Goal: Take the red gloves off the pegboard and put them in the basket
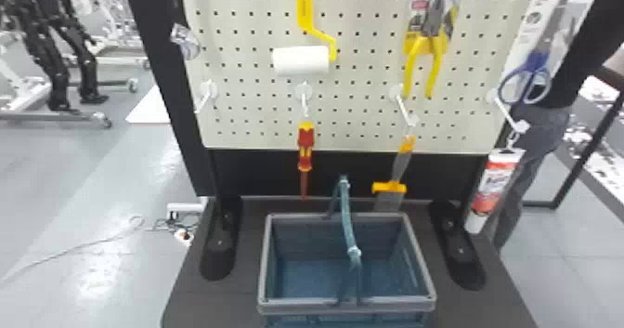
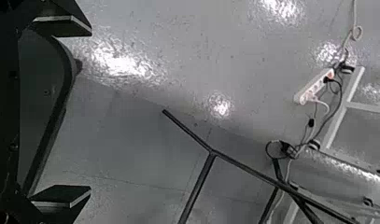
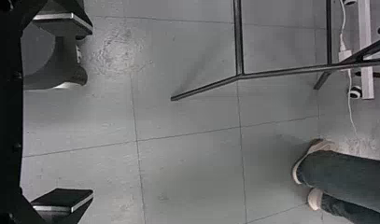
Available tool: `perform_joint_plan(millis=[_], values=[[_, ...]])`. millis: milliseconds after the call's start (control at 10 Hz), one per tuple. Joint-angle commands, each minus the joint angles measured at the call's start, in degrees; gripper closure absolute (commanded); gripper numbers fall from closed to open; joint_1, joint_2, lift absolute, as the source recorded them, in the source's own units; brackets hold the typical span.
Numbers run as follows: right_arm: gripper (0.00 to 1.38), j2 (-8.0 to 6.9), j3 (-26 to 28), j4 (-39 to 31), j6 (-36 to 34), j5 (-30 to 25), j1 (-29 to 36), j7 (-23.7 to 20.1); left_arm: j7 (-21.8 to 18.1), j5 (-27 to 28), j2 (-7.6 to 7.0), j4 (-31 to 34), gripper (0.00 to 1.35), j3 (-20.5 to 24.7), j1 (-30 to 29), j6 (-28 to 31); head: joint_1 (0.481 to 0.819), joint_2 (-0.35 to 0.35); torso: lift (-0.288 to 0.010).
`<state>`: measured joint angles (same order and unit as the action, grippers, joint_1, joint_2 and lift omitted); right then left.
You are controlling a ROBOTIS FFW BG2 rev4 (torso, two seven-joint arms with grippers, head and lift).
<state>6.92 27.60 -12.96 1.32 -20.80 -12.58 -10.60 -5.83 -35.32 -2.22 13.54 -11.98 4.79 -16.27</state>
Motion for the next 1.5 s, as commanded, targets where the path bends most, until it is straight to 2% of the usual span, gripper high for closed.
perform_joint_plan(millis=[0,100,300,500,700,800,900,1000,1100,1300,1400], values=[[0.00,0.28,0.09,-0.75,-1.67,-0.20,-0.17,-2.93,-2.78,1.13,-0.68,-0.01,0.06,0.20,0.66,1.15,0.549,0.000,-0.100],[0.00,0.99,0.00,0.04,-1.94,0.59,-0.52,-4.95,-4.36,4.12,-1.38,-0.01,0.06,0.12,1.71,3.00,0.549,0.000,-0.100],[0.00,1.43,0.09,-0.40,-1.50,4.37,0.98,-6.36,-5.33,9.74,-0.94,-0.01,0.01,2.40,1.89,4.93,0.549,0.000,-0.100],[0.00,1.43,0.09,-0.40,-1.41,6.92,1.59,-6.45,-4.89,12.03,-0.85,-0.01,0.01,3.54,1.80,6.34,0.549,0.000,-0.100],[0.16,1.60,0.09,-0.23,-0.36,7.27,2.03,-6.97,-4.71,10.71,-0.68,-0.01,0.00,5.92,1.18,8.19,0.549,0.000,-0.100],[0.10,1.69,0.09,-0.14,-0.36,6.65,1.85,-7.06,-4.89,11.41,-0.50,-0.01,0.01,6.80,1.10,7.57,0.549,0.000,-0.100],[0.08,1.69,0.09,-0.05,-2.11,8.59,1.85,-7.06,-5.24,11.94,-0.50,-0.01,0.08,8.29,1.01,7.39,0.549,0.000,-0.100],[0.09,1.78,0.09,0.04,-2.55,9.90,1.94,-7.06,-5.24,12.29,-0.33,-0.01,0.10,8.73,1.01,6.96,0.549,0.000,-0.100],[0.05,1.78,0.09,-0.14,-2.03,8.50,1.85,-7.06,-5.24,13.08,-0.41,-0.01,0.02,8.73,1.01,6.34,0.549,0.000,-0.100],[0.00,1.69,0.09,-0.23,-1.76,5.07,0.98,-7.06,-5.06,18.18,-0.33,-0.01,0.00,9.08,1.18,3.88,0.549,0.000,-0.100],[0.00,1.69,0.09,-0.23,-0.97,4.98,1.06,-6.97,-2.16,19.67,0.03,-0.01,0.00,8.90,0.66,0.36,0.549,0.000,-0.100]])
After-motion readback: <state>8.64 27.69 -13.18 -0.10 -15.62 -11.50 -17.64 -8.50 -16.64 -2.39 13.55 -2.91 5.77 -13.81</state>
